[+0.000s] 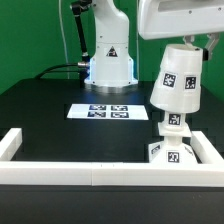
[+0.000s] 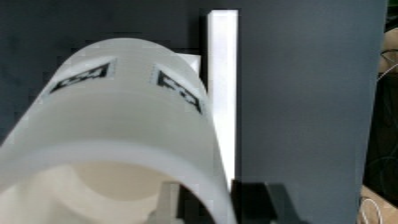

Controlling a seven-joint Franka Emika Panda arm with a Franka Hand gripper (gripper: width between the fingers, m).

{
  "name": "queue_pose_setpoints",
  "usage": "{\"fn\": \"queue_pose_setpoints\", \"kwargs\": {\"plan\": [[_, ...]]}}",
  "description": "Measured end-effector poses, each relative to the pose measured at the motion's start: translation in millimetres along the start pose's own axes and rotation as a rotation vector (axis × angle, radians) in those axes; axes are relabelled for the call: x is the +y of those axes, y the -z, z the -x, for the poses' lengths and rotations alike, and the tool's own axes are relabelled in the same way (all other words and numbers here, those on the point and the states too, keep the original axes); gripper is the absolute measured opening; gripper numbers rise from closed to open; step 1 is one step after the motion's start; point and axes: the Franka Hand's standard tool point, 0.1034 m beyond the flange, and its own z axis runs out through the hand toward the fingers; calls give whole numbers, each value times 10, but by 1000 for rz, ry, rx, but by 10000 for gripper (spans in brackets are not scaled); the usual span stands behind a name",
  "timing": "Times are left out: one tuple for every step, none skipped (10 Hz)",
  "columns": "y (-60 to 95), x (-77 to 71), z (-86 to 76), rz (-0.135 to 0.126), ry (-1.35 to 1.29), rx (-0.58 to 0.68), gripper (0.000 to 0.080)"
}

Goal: Assemble lamp

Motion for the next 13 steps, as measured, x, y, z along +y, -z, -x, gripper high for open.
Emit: {"fn": "queue_pose_setpoints", "kwargs": {"plan": [[-90,-13,-30,2,4,10,44],[-165,-13,-60,5,7,21,44],[-203,-14,-67,6,3,26,44],[-244,1,-70,8,3,27,44],[-284,11,-67,10,2,23,44],[-288,7,-83,10,1,34,44],[-286,8,-86,10,1,36,44],[-281,16,-84,10,1,34,69],[-267,35,-76,9,-2,29,69],[-234,53,-55,8,-6,20,248],[-170,76,-10,6,-11,1,248],[-88,106,23,5,-18,-8,432],[-35,128,41,5,-25,-8,568]]}}
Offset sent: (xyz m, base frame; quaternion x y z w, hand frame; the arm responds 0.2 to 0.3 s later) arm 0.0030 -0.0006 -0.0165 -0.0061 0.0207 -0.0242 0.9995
